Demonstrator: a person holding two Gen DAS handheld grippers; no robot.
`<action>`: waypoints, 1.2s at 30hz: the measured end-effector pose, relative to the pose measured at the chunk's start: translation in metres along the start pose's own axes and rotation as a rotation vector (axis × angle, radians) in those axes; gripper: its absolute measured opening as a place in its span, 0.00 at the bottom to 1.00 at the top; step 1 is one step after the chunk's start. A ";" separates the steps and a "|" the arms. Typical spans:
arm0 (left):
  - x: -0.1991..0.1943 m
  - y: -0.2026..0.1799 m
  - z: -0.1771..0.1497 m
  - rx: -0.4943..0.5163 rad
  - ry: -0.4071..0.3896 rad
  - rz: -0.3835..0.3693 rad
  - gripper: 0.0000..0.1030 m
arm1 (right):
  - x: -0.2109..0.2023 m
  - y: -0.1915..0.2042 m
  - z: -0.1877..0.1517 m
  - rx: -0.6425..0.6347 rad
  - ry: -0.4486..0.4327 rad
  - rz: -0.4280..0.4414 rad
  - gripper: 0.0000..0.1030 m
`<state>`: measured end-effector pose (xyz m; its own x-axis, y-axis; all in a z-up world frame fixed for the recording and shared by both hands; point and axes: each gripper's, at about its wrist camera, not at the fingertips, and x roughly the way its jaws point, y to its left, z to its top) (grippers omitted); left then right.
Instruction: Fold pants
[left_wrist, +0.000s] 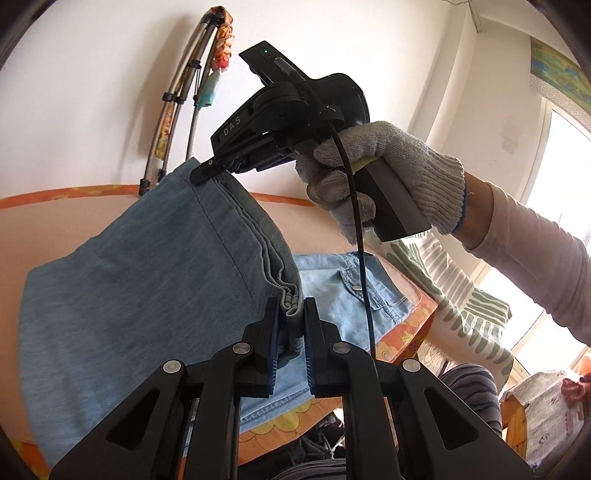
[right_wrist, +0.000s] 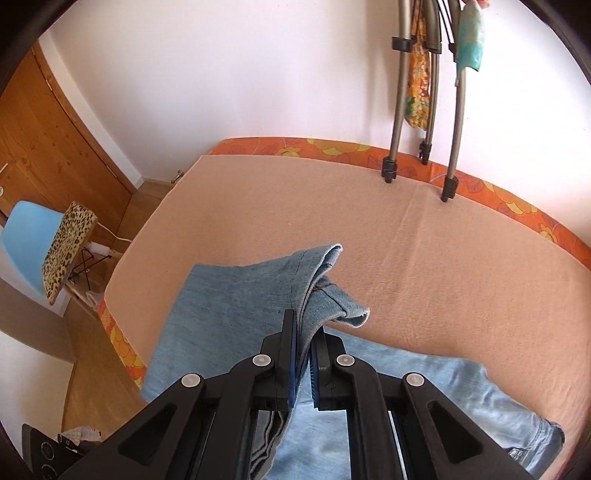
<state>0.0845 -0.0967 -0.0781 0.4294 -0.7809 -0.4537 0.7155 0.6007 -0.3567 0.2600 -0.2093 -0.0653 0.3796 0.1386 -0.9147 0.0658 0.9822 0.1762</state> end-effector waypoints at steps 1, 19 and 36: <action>0.004 -0.003 -0.001 0.002 0.010 -0.011 0.10 | -0.002 -0.011 -0.005 0.013 -0.002 0.000 0.03; 0.086 -0.074 0.002 0.082 0.125 -0.143 0.10 | -0.029 -0.130 -0.061 0.155 -0.008 -0.072 0.03; 0.169 -0.154 -0.001 0.177 0.216 -0.285 0.10 | -0.069 -0.244 -0.123 0.312 -0.023 -0.151 0.03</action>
<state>0.0464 -0.3210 -0.1005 0.0873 -0.8467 -0.5249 0.8812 0.3114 -0.3558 0.1045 -0.4425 -0.0899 0.3644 -0.0113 -0.9312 0.4005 0.9046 0.1457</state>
